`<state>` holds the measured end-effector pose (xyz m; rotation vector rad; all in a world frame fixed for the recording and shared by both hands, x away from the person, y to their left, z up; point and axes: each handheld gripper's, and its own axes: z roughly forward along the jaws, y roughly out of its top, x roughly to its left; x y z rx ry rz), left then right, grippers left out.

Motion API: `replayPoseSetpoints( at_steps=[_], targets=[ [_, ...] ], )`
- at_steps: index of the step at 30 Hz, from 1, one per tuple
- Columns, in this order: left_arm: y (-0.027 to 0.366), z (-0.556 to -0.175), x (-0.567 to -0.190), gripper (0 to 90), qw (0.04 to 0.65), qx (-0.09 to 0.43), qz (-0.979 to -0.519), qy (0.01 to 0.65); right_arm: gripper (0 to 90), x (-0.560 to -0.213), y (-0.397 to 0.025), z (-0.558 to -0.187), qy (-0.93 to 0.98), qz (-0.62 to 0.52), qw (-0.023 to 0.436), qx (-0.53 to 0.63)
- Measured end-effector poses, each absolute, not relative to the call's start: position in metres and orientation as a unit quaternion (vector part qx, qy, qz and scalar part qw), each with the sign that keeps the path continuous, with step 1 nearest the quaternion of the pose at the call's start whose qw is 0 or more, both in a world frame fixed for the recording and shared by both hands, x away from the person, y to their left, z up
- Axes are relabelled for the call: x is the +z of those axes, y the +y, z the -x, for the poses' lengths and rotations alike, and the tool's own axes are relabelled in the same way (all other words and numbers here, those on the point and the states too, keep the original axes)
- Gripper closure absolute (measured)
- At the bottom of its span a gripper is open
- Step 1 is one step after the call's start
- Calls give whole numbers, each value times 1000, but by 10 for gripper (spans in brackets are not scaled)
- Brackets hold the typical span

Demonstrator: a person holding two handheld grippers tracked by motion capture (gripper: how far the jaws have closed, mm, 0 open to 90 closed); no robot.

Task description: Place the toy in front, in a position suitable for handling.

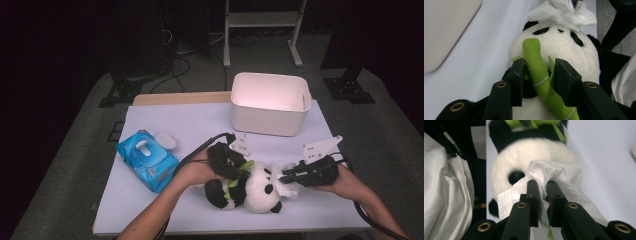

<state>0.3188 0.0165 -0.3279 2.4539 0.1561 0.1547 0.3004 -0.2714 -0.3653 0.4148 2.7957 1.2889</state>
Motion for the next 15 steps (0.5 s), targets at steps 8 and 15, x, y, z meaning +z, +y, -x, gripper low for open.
replayPoseSetpoints(
  at_steps=[8,15],
  targets=[
    [27,-319,-318,531,353,73,-930,69,793,-394,-326,-299,898,-220,32,379],
    [36,-318,-315,512,361,79,-926,74,732,-408,-357,-292,896,-269,34,351]
  ],
)
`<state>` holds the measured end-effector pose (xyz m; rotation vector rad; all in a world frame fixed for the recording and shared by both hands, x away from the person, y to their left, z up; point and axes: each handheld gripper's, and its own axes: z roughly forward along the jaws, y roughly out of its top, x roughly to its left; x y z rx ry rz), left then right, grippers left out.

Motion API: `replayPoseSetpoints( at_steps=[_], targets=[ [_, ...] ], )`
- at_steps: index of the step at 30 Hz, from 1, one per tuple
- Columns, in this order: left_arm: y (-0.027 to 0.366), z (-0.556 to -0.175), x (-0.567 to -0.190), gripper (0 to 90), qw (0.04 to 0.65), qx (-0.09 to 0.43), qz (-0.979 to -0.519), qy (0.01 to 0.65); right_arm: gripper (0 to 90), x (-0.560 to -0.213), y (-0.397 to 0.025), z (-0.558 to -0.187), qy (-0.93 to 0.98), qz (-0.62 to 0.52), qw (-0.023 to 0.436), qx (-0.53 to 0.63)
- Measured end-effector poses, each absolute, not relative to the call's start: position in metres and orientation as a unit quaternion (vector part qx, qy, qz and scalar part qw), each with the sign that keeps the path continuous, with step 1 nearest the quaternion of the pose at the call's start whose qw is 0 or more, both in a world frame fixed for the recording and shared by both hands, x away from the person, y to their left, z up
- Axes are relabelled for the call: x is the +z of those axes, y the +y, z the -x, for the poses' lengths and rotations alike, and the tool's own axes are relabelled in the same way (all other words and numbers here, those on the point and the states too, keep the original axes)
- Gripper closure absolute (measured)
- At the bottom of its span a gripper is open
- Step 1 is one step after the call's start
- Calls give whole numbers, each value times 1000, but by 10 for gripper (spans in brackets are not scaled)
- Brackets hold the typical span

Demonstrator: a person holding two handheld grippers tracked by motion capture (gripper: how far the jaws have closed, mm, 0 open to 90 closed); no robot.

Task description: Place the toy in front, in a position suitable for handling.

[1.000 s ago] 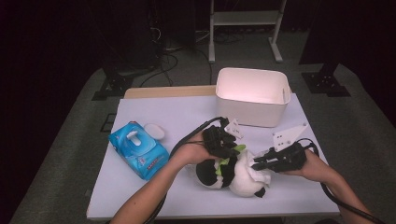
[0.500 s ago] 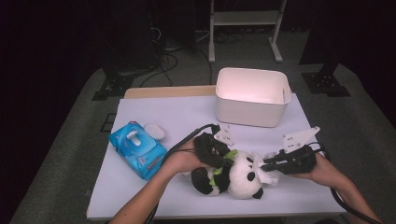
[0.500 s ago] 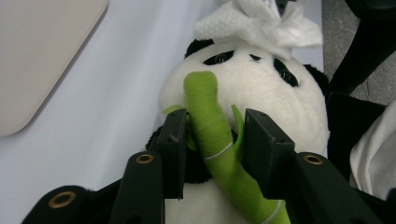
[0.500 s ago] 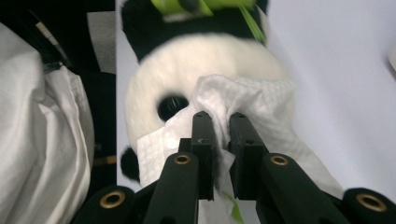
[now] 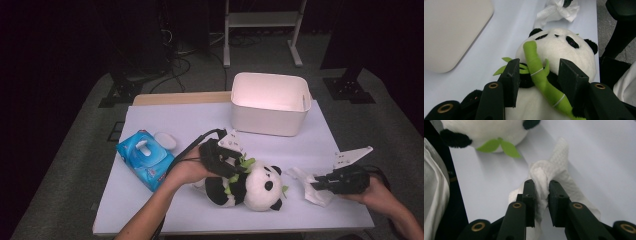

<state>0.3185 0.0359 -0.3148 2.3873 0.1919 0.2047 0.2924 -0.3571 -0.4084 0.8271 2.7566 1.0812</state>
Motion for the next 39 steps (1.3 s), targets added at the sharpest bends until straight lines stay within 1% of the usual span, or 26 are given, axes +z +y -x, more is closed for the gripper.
replayPoseSetpoints(
  at_steps=[1,8,14,16,21,25,31,39],
  targets=[
    [37,-319,-315,508,360,79,-927,75,703,-408,-359,-291,895,-274,33,351],
    [47,-319,-313,475,363,81,-925,82,579,-392,-367,-287,889,-282,47,356],
    [59,-321,-312,447,375,82,-919,93,476,-378,-368,-291,884,-285,55,368],
    [64,-320,-313,431,380,81,-916,96,426,-374,-365,-294,881,-285,55,372],
    [78,-320,-317,402,385,81,-913,110,384,-368,-354,-305,883,-277,54,374],
    [91,-320,-318,375,379,92,-913,121,331,-365,-345,-317,888,-267,57,369],
    [112,-316,-320,313,393,99,-903,146,326,-357,-325,-336,898,-248,62,359],
    [135,-311,-328,273,385,116,-898,177,317,-331,-300,-370,901,-228,81,361]
  ],
)
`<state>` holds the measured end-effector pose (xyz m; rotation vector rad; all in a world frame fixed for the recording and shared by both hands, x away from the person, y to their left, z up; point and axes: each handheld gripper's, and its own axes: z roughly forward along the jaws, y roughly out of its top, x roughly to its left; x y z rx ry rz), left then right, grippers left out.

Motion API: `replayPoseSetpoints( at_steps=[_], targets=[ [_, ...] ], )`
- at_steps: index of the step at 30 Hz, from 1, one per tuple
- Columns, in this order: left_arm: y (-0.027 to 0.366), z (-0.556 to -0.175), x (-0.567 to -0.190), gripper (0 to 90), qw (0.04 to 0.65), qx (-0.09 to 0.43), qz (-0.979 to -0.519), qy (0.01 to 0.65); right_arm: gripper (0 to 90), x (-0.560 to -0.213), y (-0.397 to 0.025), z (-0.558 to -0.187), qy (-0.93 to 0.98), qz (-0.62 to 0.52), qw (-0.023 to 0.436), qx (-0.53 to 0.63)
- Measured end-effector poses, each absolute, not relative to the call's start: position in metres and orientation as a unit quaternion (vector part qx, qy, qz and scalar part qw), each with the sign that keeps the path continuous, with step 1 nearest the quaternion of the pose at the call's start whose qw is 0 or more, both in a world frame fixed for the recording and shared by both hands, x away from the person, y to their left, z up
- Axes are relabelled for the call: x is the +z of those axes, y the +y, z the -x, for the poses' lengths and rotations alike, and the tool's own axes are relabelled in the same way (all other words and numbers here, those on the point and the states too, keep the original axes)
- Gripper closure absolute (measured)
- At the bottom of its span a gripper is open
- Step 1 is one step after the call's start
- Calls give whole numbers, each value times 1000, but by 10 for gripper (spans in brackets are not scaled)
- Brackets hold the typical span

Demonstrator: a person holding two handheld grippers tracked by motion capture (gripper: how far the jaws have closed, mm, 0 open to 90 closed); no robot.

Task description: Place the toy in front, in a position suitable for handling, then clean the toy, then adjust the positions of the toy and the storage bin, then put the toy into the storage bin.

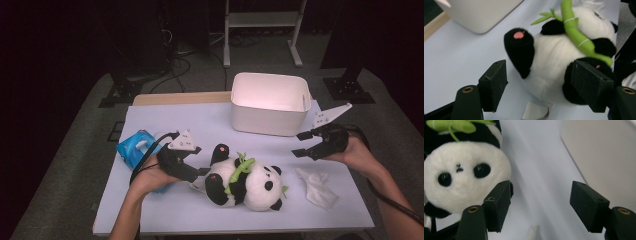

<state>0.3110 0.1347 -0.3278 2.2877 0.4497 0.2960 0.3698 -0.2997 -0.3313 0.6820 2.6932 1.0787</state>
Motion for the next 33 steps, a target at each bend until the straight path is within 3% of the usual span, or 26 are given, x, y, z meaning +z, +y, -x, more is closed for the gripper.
replayPoseSetpoints(
  at_steps=[13,33],
  targets=[
    [149,-303,-327,199,374,129,-898,193,308,-312,-259,-397,918,-182,84,341],
    [154,-300,-323,175,388,127,-893,191,293,-285,-244,-415,923,-157,91,340]
  ],
)
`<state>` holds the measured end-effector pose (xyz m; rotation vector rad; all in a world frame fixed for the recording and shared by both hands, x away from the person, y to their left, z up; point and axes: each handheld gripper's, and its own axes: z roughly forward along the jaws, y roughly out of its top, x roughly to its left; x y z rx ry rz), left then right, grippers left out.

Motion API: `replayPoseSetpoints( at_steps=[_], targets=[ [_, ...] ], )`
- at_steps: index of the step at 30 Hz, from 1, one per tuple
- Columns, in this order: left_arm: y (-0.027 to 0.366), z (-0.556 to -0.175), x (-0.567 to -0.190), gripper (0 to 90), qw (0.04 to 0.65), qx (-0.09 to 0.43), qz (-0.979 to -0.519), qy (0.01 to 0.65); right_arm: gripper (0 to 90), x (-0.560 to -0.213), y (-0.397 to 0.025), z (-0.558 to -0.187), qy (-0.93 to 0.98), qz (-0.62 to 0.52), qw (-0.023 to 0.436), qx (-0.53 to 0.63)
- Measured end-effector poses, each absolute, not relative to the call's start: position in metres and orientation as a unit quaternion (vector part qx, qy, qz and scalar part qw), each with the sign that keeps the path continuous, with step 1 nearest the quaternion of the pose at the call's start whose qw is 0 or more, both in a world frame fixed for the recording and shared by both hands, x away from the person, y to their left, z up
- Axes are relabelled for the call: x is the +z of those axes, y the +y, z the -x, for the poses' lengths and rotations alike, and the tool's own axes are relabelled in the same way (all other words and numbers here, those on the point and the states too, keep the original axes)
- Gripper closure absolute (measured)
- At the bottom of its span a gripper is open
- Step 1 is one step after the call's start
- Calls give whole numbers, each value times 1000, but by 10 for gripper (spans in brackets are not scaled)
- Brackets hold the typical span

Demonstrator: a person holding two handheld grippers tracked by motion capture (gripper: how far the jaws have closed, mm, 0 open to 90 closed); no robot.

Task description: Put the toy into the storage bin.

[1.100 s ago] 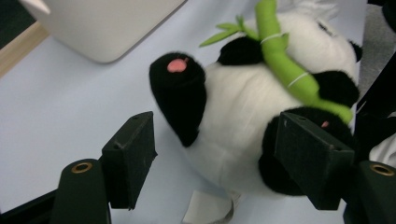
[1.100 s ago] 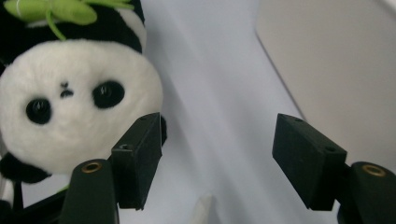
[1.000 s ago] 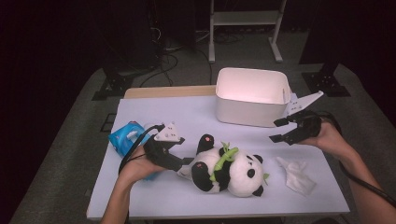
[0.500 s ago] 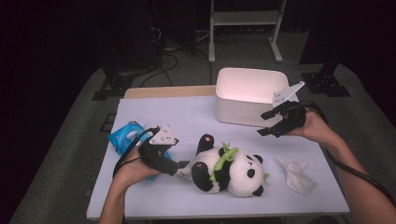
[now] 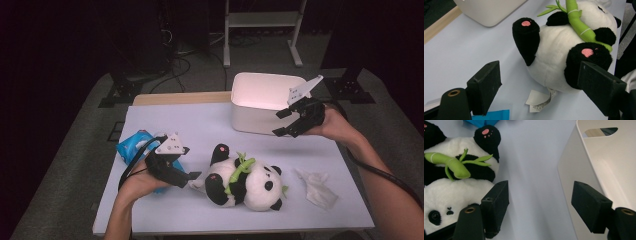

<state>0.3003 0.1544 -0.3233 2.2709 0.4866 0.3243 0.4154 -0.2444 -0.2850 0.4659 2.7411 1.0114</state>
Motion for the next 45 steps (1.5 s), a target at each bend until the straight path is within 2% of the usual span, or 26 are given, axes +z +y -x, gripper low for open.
replayPoseSetpoints(
  at_steps=[25,35,45],
  targets=[
    [171,-306,-321,157,390,139,-886,209,276,-263,-211,-473,935,-139,97,312],
    [174,-308,-323,129,387,139,-886,215,278,-265,-209,-490,939,-145,96,296],
    [172,-308,-327,114,381,135,-889,216,346,-283,-207,-502,946,-148,94,274]
  ],
)
